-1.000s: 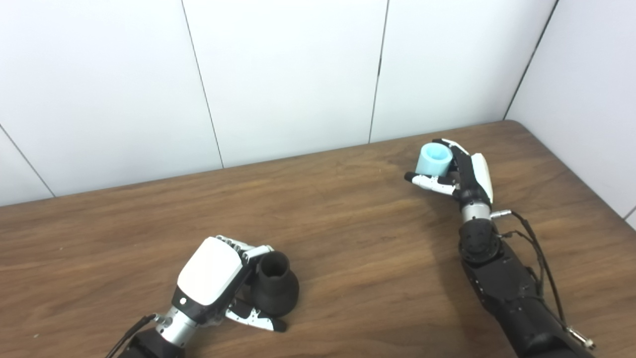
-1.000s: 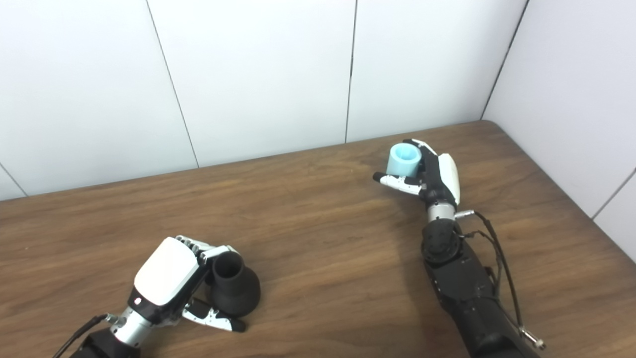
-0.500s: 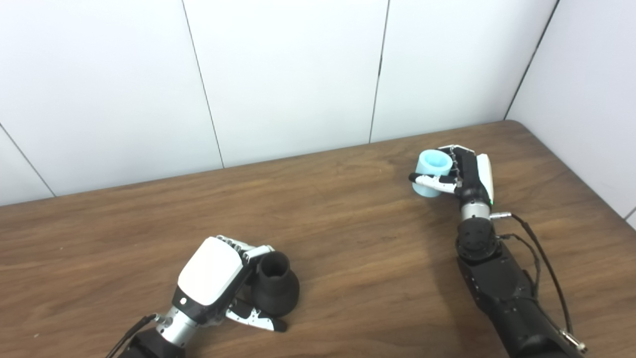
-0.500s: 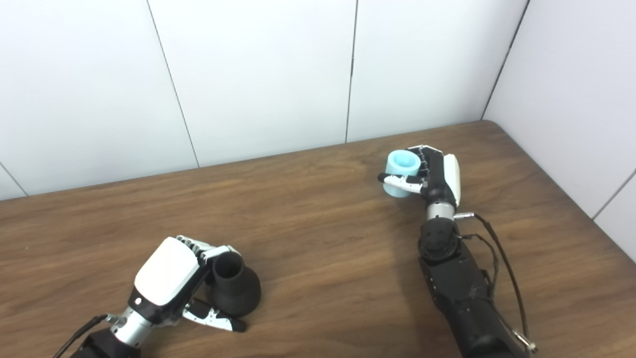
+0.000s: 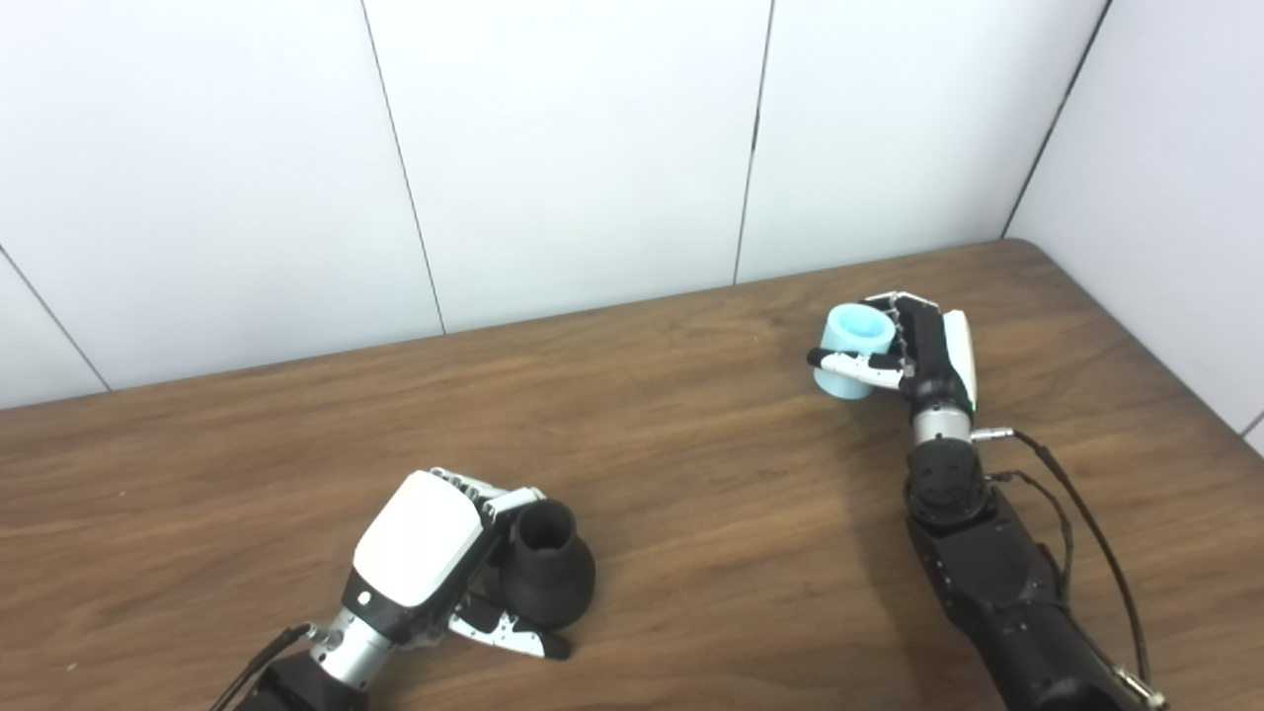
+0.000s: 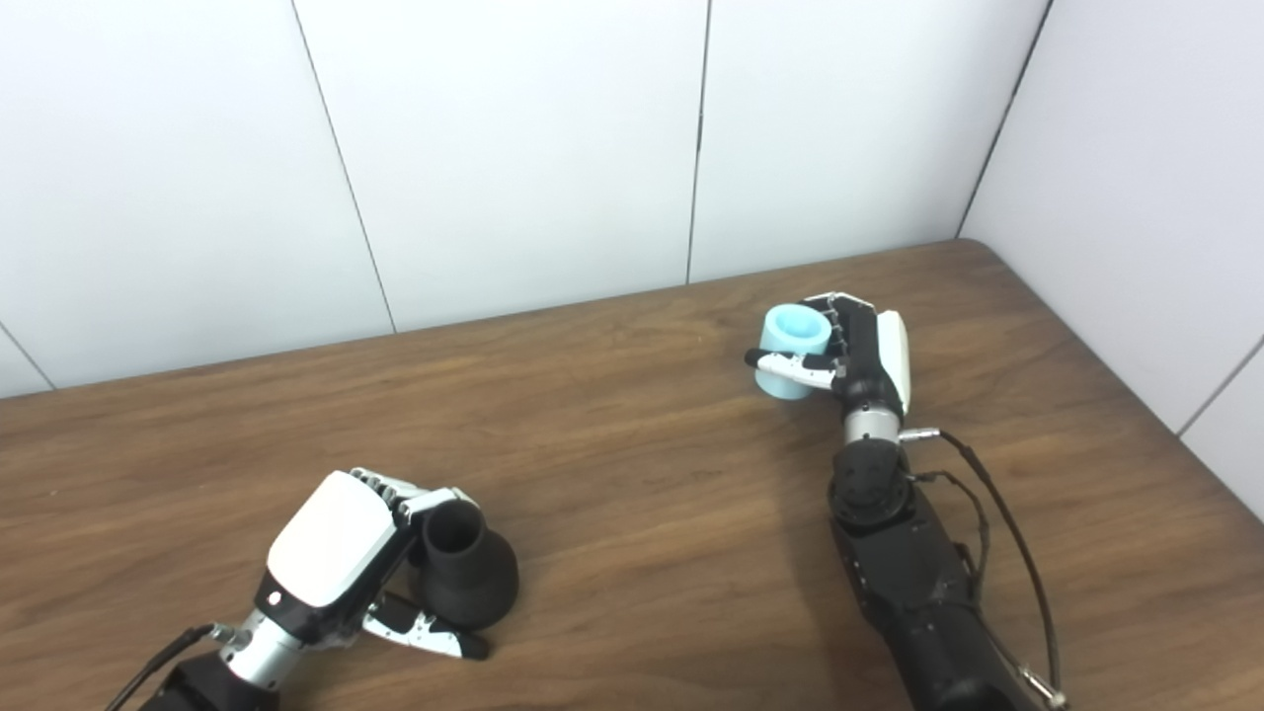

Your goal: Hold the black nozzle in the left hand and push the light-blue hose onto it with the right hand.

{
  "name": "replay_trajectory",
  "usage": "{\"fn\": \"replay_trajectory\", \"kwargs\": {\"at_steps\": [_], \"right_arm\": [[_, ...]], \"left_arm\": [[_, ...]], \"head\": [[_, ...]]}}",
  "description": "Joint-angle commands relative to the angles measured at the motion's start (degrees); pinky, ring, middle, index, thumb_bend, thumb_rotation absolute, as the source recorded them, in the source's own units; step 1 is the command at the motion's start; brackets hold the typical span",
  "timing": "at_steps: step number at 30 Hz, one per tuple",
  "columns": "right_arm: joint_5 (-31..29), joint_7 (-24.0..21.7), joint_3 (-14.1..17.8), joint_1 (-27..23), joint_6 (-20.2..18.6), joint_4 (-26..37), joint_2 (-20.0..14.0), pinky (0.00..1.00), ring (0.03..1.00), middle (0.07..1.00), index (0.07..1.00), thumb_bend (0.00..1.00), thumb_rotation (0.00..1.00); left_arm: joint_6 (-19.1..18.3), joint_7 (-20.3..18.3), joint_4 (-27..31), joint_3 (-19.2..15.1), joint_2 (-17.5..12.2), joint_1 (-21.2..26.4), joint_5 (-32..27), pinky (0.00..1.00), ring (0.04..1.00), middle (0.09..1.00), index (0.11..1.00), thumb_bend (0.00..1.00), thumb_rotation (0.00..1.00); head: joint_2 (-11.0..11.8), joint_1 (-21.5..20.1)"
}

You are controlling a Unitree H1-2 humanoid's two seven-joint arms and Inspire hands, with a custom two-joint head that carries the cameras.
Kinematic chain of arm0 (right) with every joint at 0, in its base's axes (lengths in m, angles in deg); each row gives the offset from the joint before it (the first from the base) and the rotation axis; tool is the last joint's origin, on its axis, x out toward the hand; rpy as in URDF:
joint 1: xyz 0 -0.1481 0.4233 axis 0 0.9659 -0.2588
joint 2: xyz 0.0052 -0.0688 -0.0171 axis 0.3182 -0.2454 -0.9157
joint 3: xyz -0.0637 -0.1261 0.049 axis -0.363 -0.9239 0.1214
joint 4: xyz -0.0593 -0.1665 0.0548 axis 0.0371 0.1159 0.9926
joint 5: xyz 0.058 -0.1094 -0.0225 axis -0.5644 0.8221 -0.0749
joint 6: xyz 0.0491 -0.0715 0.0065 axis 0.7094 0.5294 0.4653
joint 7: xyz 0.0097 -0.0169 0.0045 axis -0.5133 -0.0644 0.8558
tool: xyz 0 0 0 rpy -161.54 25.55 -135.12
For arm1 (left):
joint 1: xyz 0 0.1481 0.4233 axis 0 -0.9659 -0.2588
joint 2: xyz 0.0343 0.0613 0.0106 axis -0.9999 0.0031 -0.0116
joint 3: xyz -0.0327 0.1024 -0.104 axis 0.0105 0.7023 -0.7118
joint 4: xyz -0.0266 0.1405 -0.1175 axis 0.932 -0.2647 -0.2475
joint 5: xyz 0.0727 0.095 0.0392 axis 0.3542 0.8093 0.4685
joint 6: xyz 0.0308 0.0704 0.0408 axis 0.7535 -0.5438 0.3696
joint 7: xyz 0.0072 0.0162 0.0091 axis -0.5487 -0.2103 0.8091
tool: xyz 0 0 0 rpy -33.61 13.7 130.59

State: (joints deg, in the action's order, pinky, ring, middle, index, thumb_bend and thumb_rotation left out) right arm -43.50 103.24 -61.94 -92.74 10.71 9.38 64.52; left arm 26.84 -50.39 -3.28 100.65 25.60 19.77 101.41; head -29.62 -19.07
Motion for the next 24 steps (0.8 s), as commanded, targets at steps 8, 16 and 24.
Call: {"fn": "replay_trajectory", "kwargs": {"at_steps": [8,16,24], "right_arm": [[3.6,-6.0,-3.2,2.2,0.6,15.8,-0.9,0.37,0.399,0.452,0.535,0.52,0.0],[4.5,-10.1,-4.9,3.8,0.8,27.2,0.2,0.36,0.386,0.455,0.53,0.52,0.0],[2.7,-16.4,-6.2,4.6,-2.5,37.3,2.6,0.33,0.393,0.458,0.523,0.52,0.0]], "left_arm": [[-1.0,-0.8,-3.1,2.4,1.0,-6.7,0.2,0.09,0.139,0.207,0.482,0.52,0.04],[-1.1,-0.8,-3.5,2.5,1.6,-6.5,0.1,0.08,0.131,0.198,0.481,0.52,0.04],[-1.6,-0.9,-3.2,2.6,1.9,-6.5,0.6,0.09,0.138,0.204,0.481,0.52,0.04]], "head": [[-1.3,4.1],[-1.6,4.9],[-2.0,5.6]]}}
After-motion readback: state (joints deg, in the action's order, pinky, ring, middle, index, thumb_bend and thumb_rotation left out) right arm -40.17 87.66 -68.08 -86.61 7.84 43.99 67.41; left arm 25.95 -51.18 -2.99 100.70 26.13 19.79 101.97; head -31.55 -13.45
